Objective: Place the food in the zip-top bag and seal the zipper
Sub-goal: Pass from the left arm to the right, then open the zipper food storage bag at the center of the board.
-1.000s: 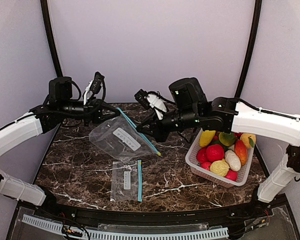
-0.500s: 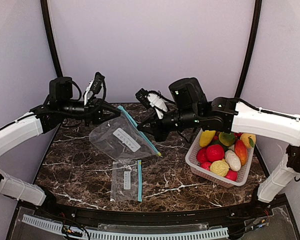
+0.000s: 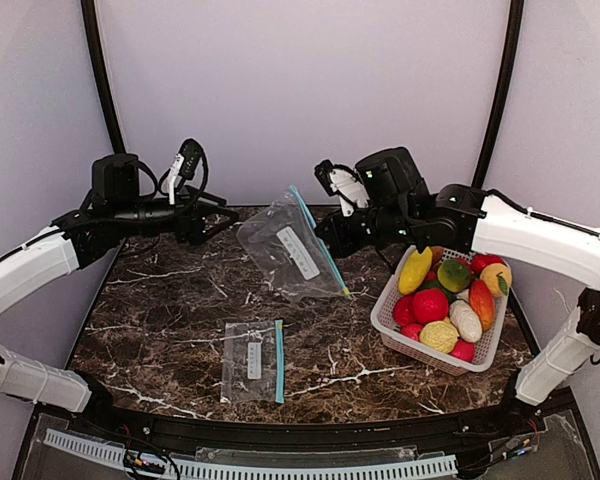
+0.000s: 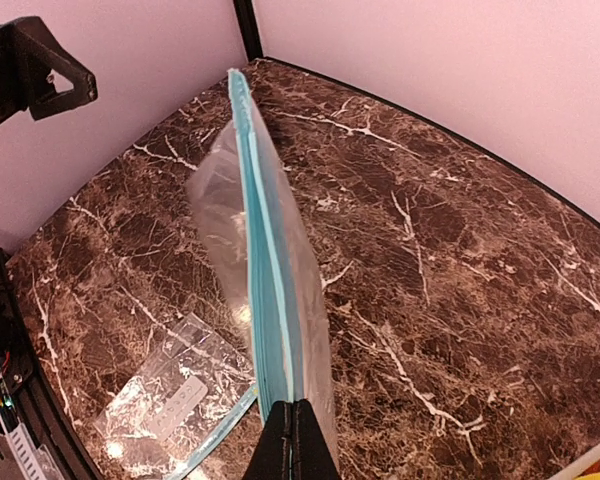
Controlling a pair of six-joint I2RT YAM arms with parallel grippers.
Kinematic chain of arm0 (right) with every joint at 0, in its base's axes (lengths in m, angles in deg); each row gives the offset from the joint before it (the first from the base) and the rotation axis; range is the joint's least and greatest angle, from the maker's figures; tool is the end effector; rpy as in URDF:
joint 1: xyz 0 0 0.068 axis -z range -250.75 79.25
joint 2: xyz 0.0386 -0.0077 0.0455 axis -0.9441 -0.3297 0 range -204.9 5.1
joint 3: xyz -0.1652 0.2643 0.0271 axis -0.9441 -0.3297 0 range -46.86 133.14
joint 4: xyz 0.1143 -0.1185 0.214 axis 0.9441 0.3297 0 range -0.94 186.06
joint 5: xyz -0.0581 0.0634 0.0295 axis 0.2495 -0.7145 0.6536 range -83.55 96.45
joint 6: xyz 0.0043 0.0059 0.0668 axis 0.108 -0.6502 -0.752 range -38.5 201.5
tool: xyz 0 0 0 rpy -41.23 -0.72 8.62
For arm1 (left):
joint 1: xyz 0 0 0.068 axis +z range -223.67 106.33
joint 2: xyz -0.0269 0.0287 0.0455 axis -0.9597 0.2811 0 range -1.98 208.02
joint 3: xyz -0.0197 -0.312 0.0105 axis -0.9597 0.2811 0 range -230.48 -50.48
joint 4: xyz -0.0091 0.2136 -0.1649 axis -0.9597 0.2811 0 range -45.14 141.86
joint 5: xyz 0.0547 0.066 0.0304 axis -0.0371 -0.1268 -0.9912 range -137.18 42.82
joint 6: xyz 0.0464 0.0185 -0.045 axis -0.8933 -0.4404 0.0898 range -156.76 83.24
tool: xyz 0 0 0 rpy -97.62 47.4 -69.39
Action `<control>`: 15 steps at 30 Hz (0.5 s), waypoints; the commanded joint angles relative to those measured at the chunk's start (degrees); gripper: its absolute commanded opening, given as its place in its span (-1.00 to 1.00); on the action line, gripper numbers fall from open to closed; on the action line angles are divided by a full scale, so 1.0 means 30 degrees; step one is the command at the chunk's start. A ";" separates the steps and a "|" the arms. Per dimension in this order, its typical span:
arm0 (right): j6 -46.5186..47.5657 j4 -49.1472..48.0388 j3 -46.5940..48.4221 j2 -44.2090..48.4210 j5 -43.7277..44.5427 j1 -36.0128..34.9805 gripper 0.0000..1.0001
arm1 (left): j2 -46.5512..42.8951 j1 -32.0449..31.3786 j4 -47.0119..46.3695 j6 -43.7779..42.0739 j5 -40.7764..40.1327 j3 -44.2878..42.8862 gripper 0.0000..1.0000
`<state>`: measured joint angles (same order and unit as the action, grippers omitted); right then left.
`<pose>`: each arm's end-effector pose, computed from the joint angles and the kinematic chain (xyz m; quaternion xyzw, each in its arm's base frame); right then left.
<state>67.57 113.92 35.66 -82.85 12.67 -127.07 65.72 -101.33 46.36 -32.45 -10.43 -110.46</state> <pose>0.2142 0.3109 0.3900 -0.2879 0.8172 0.2475 0.4336 0.2326 -0.1582 0.4024 0.3463 0.6665 -0.4002 0.5251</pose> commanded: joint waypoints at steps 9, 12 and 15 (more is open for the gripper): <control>-0.1537 -0.1794 0.1131 -0.1366 -0.1103 -0.0849 -1.00 | 0.1333 -0.0154 -0.3598 0.5833 0.2414 0.0449 0.40; -0.1856 -0.2061 0.1884 -0.2216 -0.1388 -0.1125 -1.00 | 0.2000 -0.0259 -0.5141 0.7750 0.3802 0.0643 0.40; -0.2105 -0.2497 0.2515 -0.2801 -0.1951 -0.1277 -1.00 | 0.2941 -0.0523 -0.5887 0.8992 0.4624 0.0678 0.40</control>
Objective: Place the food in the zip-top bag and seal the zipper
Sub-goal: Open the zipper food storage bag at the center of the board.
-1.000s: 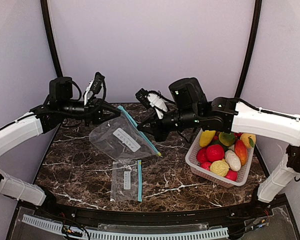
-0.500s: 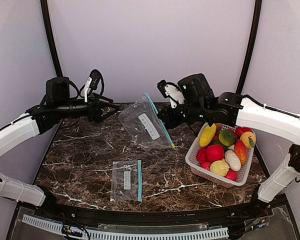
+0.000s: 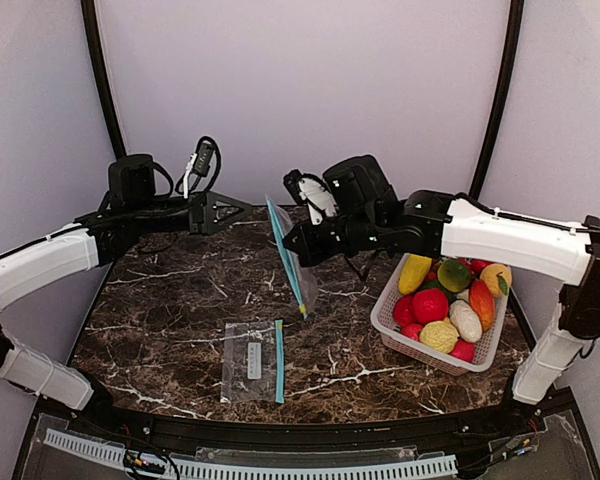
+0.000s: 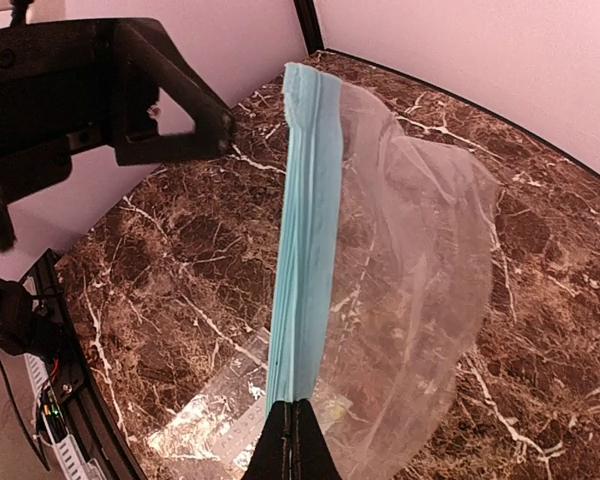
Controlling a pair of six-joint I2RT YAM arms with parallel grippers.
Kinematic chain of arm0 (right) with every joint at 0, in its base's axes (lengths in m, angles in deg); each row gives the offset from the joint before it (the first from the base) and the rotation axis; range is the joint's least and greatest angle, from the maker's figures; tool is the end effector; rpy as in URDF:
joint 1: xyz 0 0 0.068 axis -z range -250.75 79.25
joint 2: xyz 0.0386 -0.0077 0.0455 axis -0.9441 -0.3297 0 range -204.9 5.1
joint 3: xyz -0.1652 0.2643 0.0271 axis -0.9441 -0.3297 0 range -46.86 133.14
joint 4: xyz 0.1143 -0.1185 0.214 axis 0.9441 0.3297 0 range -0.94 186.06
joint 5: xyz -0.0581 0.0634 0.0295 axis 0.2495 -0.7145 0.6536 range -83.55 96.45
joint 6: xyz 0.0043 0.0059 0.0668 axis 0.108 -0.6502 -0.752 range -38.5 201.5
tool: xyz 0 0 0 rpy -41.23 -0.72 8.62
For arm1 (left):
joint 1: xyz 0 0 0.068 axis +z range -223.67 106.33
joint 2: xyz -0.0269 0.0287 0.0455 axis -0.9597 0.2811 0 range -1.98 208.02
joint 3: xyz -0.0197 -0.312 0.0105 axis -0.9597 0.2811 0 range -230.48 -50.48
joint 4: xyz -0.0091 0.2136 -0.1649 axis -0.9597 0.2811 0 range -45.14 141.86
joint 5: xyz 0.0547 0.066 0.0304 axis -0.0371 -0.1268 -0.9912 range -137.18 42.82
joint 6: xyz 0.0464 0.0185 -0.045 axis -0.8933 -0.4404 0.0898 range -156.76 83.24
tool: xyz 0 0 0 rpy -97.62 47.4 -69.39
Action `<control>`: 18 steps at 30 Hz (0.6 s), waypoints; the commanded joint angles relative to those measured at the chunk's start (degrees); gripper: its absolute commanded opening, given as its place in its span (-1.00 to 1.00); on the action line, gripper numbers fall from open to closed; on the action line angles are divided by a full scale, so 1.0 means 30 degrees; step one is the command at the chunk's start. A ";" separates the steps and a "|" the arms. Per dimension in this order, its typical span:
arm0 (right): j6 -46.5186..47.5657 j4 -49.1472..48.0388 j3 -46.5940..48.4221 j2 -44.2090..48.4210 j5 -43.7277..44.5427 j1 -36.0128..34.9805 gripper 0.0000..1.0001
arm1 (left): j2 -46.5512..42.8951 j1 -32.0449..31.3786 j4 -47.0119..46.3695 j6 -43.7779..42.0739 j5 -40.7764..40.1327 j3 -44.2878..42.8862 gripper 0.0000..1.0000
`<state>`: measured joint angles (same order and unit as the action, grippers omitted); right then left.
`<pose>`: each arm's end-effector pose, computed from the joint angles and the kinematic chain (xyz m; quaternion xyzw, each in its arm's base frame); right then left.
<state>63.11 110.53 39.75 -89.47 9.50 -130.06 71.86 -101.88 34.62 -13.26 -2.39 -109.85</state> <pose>0.2144 0.3556 0.3793 -0.2892 0.8134 0.2984 0.4070 0.2534 -0.1789 0.3930 0.2869 0.6662 -0.5256 0.4445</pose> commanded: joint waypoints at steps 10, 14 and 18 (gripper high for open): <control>-0.1047 -0.2558 0.1643 -0.1257 -0.1748 -0.0560 -1.00 | 0.1842 -0.0998 -0.1449 0.2917 0.1806 0.0398 0.26; -0.0966 -0.2588 0.1482 -0.1071 -0.1691 -0.0575 -1.00 | 0.1910 -0.0998 -0.1282 0.2885 0.1642 0.0397 0.18; -0.0959 -0.2828 0.1174 -0.0877 -0.1805 -0.0565 -1.00 | 0.1978 -0.0998 -0.1191 0.2859 0.1522 0.0397 0.07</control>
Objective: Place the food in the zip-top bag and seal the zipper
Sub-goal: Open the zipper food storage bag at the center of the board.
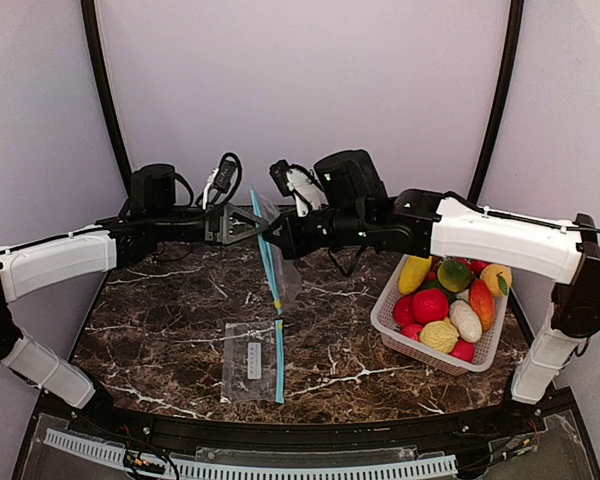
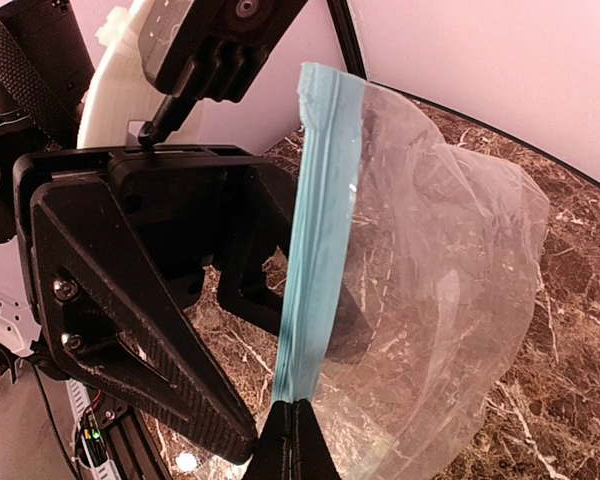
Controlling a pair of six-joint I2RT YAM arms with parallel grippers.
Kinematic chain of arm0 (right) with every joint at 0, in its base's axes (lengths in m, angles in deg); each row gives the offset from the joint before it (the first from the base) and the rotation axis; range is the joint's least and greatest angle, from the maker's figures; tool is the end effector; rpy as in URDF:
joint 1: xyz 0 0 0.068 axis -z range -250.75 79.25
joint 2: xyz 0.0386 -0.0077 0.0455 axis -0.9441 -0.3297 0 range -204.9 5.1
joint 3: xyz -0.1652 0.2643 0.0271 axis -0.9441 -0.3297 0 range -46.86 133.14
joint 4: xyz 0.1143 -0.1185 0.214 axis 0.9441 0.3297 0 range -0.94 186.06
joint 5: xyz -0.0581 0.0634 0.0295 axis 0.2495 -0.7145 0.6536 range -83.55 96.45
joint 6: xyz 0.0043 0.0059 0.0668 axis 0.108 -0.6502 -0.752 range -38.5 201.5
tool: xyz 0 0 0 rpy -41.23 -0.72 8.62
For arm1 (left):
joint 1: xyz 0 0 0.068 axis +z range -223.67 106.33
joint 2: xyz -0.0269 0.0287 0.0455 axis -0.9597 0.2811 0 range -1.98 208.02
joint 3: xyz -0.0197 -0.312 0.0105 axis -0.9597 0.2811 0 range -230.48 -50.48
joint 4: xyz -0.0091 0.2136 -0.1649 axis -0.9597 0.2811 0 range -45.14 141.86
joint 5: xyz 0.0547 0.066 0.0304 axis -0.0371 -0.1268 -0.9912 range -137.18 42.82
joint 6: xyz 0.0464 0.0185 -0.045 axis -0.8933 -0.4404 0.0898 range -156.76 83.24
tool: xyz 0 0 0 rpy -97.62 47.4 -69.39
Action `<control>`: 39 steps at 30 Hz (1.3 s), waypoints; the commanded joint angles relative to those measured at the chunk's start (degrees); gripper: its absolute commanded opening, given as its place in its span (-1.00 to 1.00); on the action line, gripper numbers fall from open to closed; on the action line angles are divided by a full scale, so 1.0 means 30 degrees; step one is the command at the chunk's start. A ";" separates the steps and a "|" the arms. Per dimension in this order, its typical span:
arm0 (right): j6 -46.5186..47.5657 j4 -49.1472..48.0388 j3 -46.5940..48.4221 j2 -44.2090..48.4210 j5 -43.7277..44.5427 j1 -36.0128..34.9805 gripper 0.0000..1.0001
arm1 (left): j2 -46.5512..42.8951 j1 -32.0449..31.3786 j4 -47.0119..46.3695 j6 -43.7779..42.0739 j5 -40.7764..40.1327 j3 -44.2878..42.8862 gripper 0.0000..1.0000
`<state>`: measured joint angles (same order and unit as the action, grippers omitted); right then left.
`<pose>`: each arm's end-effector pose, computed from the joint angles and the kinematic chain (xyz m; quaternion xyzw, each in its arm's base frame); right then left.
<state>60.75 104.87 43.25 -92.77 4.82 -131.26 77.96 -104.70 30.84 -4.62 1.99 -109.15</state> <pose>0.2146 0.3824 0.3900 -0.2918 0.7840 0.3657 0.4079 0.2648 -0.2067 0.3640 0.2684 0.6849 -0.5808 0.3485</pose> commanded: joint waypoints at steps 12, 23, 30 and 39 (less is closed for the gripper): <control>-0.0084 -0.1409 -0.0601 0.0907 -0.0072 -0.0185 -1.00 | -0.0075 -0.0058 0.0662 -0.0401 -0.0505 0.0153 -0.31; -0.0130 -0.1856 -0.1209 0.1428 -0.0198 -0.0178 -1.00 | 0.0013 -0.0059 0.1551 -0.0819 -0.1354 0.0048 -0.42; -0.0157 -0.1902 -0.1548 0.1753 0.0221 -0.0185 -1.00 | 0.0013 -0.0073 0.1876 -0.1006 -0.1682 -0.0002 -0.46; -0.0224 -0.2018 -0.1705 0.1920 0.0398 -0.0175 -1.00 | 0.0086 -0.0058 0.2081 -0.1119 -0.1810 -0.0067 -0.46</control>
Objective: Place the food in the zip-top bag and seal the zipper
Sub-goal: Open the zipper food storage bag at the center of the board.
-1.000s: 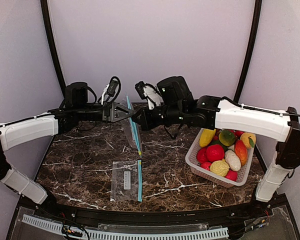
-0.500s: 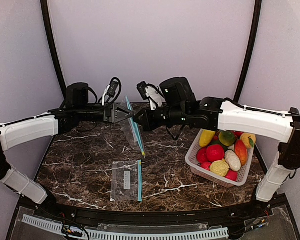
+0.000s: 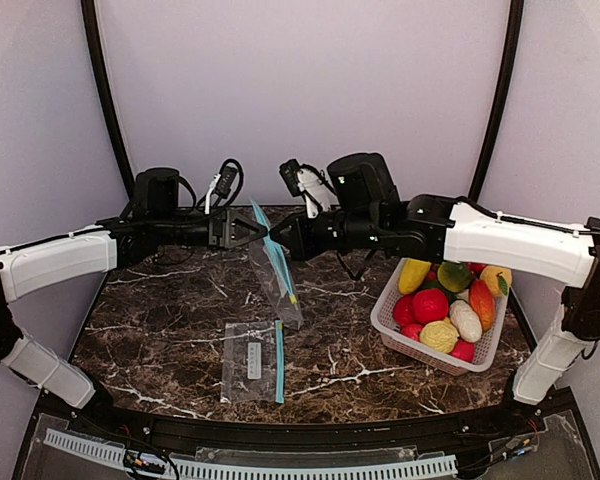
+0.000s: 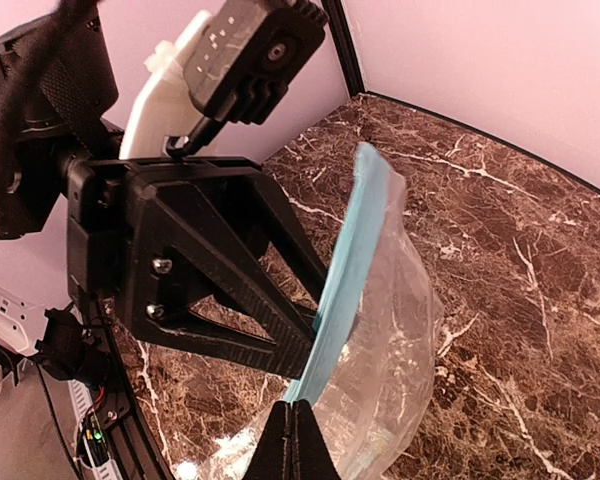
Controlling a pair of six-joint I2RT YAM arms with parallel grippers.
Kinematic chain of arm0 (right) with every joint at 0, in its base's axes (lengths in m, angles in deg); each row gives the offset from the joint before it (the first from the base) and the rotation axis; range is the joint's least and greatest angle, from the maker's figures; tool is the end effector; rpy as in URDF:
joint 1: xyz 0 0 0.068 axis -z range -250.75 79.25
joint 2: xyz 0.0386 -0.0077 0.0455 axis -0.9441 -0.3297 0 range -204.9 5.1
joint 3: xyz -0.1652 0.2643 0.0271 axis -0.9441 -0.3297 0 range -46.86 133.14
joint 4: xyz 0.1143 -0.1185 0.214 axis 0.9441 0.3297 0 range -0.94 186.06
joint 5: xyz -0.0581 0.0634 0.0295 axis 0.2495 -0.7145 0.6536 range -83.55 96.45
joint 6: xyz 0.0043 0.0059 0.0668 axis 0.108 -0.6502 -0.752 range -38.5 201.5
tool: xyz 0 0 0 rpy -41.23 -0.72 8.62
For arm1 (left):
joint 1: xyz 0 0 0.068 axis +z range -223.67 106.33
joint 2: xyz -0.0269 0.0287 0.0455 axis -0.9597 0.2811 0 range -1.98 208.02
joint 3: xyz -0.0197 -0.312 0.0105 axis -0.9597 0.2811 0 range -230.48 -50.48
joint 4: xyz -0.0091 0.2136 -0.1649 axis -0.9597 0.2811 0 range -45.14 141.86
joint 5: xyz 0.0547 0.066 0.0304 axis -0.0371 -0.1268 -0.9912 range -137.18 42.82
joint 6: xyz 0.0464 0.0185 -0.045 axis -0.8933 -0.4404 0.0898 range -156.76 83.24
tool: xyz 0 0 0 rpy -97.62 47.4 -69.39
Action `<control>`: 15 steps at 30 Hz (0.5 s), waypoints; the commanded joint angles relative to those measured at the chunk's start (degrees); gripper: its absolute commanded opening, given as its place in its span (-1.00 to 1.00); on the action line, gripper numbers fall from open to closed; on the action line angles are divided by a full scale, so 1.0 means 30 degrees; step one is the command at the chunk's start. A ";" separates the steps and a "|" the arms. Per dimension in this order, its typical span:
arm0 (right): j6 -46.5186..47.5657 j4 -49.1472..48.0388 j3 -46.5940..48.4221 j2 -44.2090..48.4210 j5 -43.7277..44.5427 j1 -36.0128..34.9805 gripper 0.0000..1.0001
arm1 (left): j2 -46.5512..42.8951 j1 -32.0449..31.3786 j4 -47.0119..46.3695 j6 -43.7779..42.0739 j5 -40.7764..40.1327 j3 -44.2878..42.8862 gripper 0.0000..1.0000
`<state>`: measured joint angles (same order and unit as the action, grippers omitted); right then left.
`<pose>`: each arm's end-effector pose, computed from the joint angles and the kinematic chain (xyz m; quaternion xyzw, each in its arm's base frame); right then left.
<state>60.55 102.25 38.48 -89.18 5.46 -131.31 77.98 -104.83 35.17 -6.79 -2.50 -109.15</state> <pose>0.2063 0.3673 0.3896 -0.2857 0.7789 0.3699 0.4182 0.2673 -0.2057 0.3551 0.2477 0.7142 -0.5510 0.3536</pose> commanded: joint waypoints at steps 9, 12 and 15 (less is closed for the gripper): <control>-0.0171 -0.1174 -0.0002 0.0279 0.0208 -0.0166 -1.00 | 0.0067 -0.0015 0.0053 -0.0322 0.0258 0.0028 -0.44; -0.0111 -0.1083 0.0077 0.0078 0.0245 -0.0160 -1.00 | 0.0068 -0.0015 -0.0504 -0.0027 0.0661 0.0121 -0.51; -0.0079 -0.0648 0.0310 -0.0184 0.1052 -0.0153 -1.00 | -0.0026 -0.0015 -0.0483 0.0002 0.0597 0.0160 -0.71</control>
<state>60.20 100.96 38.48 -88.66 5.98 -131.37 78.29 -104.83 35.13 -6.83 -1.88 -109.15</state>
